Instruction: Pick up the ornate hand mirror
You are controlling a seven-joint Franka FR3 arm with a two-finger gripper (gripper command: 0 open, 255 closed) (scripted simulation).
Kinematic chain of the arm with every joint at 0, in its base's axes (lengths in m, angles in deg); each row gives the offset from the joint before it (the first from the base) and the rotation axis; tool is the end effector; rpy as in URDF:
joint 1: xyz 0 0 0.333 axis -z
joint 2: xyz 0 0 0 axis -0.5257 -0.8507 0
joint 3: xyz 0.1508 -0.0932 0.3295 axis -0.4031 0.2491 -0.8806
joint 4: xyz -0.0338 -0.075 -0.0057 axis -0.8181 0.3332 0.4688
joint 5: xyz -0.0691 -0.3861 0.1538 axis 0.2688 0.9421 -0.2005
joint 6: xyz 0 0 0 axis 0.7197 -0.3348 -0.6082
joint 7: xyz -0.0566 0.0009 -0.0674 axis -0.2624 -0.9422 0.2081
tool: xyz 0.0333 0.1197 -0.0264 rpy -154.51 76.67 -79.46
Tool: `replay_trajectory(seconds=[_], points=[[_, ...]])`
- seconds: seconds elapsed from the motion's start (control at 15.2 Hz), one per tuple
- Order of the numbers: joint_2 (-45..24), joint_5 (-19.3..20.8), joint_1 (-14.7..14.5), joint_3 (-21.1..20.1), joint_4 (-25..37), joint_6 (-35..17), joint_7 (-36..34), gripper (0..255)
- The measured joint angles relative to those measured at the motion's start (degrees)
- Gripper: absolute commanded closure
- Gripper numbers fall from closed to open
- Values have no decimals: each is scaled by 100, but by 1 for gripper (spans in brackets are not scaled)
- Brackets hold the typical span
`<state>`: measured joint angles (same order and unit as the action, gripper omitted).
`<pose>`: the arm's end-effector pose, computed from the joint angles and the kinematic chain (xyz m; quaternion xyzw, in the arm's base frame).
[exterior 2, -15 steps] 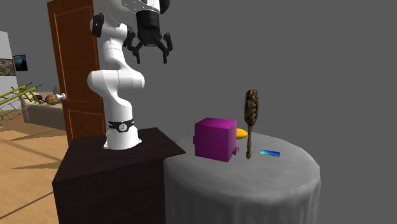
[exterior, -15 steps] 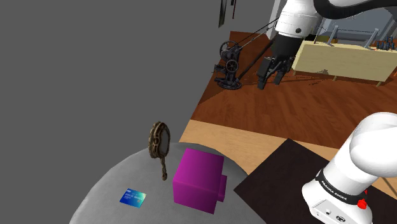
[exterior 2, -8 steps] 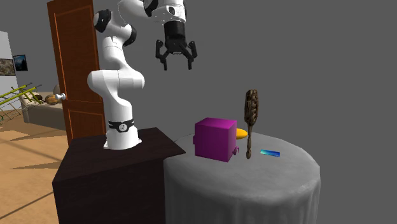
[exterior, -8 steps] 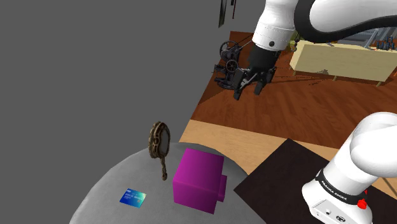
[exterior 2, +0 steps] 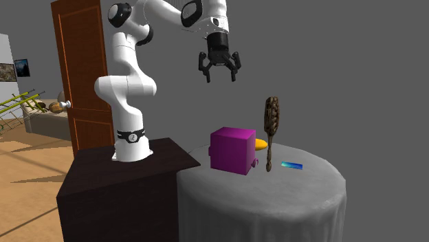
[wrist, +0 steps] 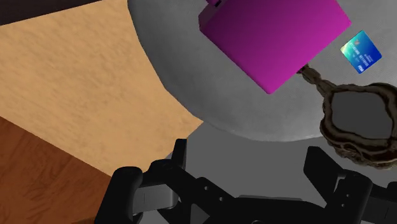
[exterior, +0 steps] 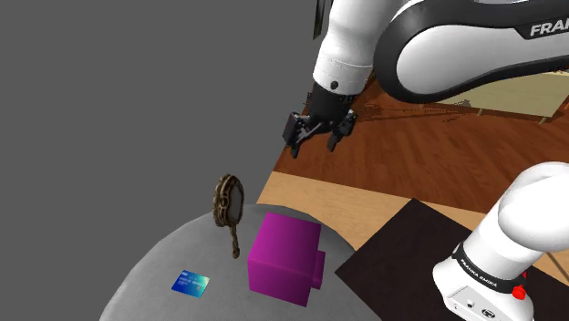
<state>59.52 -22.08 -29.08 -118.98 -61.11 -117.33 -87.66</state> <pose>0.3368 0.2950 0.5346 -0.9842 0.1379 -0.1111 0.0077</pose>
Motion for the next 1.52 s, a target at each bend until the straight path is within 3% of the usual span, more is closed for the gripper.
replay_trajectory(seconds=[0.2, 0.4, 0.59, 0.66, 0.73, 0.86, 0.99, 1.19, 1.45, 1.52], points=[[-524, 326, 336, -659, 378, -305, -742, 0], [-1201, 920, 833, -1485, 910, -507, -1653, 0], [-2115, 1926, 1475, -2490, 1490, -569, -2762, 0], [-2603, 2496, 1700, -2884, 1734, -499, -3269, 0], [-3126, 3139, 1738, -3138, 1944, -361, -3795, 0], [-4147, 4364, 1314, -3197, 2519, 108, -4756, 0], [-4669, 4980, 782, -2903, 2847, 318, -5232, 0], [-4907, 5281, 556, -2721, 2839, 254, -5477, 0], [-5014, 5457, 490, -2621, 2667, 71, -5651, 0], [-5046, 5490, 463, -2599, 2668, 63, -5676, 255]])
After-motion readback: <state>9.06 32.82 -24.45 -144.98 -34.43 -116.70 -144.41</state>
